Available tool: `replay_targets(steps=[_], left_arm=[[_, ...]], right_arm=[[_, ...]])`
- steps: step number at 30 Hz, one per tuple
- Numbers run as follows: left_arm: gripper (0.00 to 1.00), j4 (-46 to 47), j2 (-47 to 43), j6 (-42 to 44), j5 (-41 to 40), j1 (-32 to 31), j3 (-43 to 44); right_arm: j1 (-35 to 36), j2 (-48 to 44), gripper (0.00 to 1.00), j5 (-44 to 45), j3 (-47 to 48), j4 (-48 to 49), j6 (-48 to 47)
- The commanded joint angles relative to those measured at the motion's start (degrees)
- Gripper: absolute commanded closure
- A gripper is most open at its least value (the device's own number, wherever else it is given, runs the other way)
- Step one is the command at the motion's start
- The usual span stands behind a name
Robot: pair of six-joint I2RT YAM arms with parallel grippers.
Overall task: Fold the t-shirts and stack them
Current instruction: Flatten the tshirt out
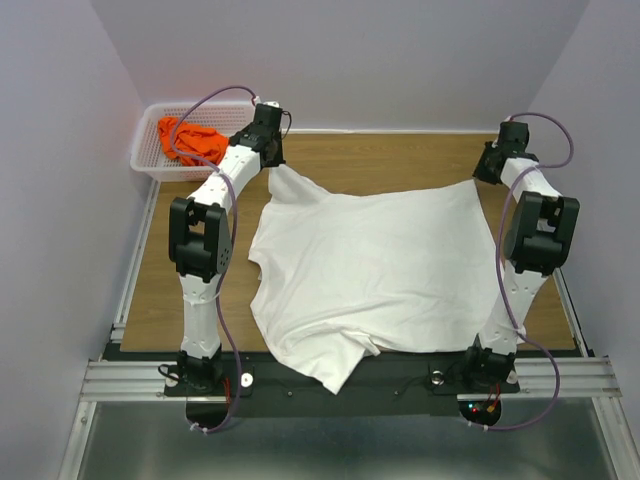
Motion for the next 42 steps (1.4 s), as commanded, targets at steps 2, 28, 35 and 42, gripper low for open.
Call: replay_targets(steps=[2,28,35,42], left_arm=[[1.00,3.2,-5.1,-0.8,-3.1,0.2,-1.7],[1.00,5.4,-4.4,-0.8,-3.5,0.5,-2.7],[1.00,6.8,-4.2,0.5,-3.7,0.4,-2.0],[1.00,7.7,-2.7,2.1,-3.0,0.4,-0.2]], right_arm=[[-0.3,2.7,0.58,-1.3,6.0,1.6,-2.0],[-0.3,7.9,0.60,-9.7,7.5,1.4,-10.8],[-0.3,10.3,0.63,-9.7,8.8,1.4,-13.1],[-0.4,10.7,0.64,-8.0,7.4,1.4,-15.1]])
